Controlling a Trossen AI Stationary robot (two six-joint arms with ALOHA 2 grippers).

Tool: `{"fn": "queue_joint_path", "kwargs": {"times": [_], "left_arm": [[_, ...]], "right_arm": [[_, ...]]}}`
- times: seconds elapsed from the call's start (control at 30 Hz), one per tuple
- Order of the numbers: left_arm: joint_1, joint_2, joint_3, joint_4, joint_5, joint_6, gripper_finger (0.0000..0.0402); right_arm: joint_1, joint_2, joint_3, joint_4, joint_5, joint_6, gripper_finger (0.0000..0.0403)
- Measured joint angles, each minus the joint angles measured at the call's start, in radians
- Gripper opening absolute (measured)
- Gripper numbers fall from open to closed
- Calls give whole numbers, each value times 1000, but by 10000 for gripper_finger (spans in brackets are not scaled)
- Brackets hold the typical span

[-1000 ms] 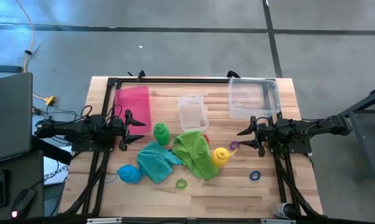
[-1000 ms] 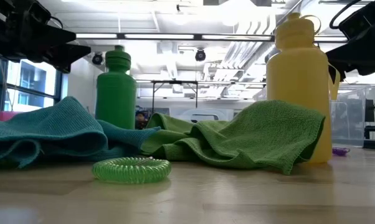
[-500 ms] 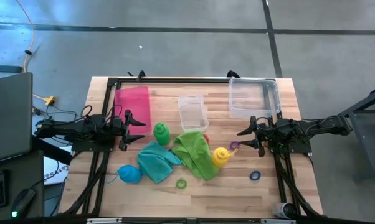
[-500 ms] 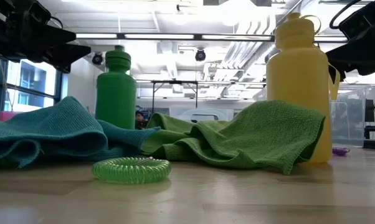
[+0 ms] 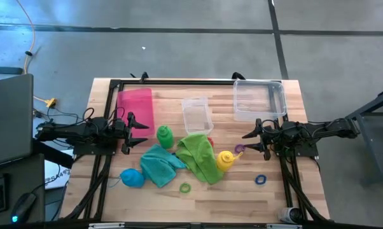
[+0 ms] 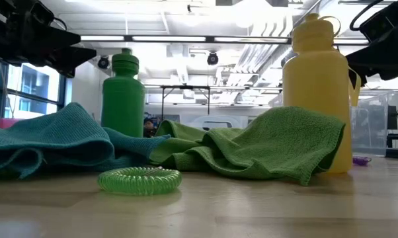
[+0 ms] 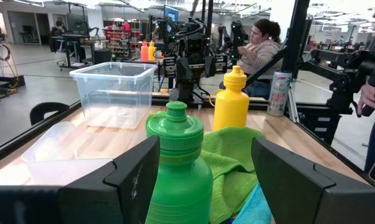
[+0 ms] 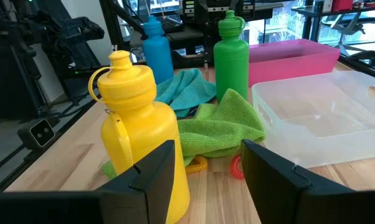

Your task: Pick & Place Sports Items

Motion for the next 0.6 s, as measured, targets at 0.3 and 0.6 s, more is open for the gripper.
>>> {"fn": "queue_joint_path", "kwargs": {"times": [0.3,0.6], "left_arm": [[0,0,0,0,0,0,249],[0,0,0,0,0,0,249]], "right_arm": [[0,0,0,0,0,0,174],[0,0,-2,35,2,69,174]]}}
